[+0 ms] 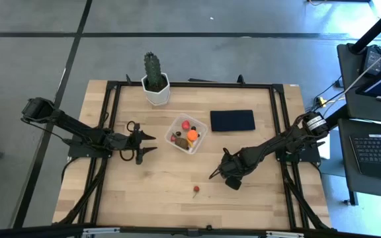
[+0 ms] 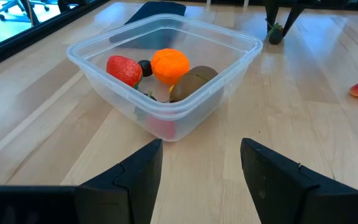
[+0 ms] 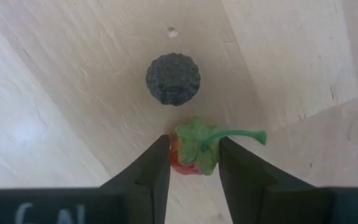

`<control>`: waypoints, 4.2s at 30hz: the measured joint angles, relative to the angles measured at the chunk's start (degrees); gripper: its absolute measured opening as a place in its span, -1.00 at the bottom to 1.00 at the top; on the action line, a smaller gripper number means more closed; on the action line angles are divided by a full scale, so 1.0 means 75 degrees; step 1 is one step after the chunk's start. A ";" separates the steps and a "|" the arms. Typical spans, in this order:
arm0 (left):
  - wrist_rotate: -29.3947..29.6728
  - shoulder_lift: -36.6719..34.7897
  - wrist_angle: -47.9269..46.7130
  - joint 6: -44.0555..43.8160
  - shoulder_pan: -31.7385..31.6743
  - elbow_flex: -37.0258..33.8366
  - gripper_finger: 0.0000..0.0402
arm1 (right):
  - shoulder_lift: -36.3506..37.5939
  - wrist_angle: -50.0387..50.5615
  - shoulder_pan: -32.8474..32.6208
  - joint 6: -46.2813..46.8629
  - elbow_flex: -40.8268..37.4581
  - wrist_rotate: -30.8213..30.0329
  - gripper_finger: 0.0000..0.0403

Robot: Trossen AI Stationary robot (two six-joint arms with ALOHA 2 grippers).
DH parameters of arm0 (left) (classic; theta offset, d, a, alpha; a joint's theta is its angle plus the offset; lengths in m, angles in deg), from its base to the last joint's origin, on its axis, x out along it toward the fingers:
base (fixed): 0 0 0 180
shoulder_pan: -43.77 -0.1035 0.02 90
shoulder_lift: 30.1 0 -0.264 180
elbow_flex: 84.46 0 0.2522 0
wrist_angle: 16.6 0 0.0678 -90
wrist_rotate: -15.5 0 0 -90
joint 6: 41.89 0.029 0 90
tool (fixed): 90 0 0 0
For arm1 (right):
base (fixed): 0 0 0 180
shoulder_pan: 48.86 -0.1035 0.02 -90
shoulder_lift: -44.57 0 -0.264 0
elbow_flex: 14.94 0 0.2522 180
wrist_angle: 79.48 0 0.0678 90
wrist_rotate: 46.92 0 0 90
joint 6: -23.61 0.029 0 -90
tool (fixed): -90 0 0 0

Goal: Pick and placing Produce into tupperware
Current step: Put the right red strawberry into the transparent container, then put the blackberry into the transparent container

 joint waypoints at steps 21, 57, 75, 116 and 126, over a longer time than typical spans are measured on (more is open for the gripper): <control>0.0000 0.0000 0.0000 0.0038 0.0000 0.0000 0.04 | 0.0004 -0.0719 0.1824 -0.4117 0.2594 -0.2343 -0.40; 0.0000 -0.0003 -0.0003 0.0061 -0.0003 0.0001 0.04 | -0.2078 -0.5002 0.3527 -0.6181 0.2606 -0.1459 -0.27; 0.0000 -0.0001 -0.0020 0.0058 -0.0003 0.0003 0.04 | -0.1452 -0.4379 0.3559 -0.5982 0.2726 -0.1145 0.52; 0.0094 -0.0003 -0.0309 -0.0088 -0.0003 0.0000 0.04 | 0.2594 -0.4752 -0.0394 -0.2173 -0.2946 -0.2241 0.53; 0.0184 -0.0003 -0.0306 -0.0389 -0.0003 0.0000 0.04 | 0.2594 -0.5160 -0.0532 -0.2210 -0.3499 -0.2287 0.53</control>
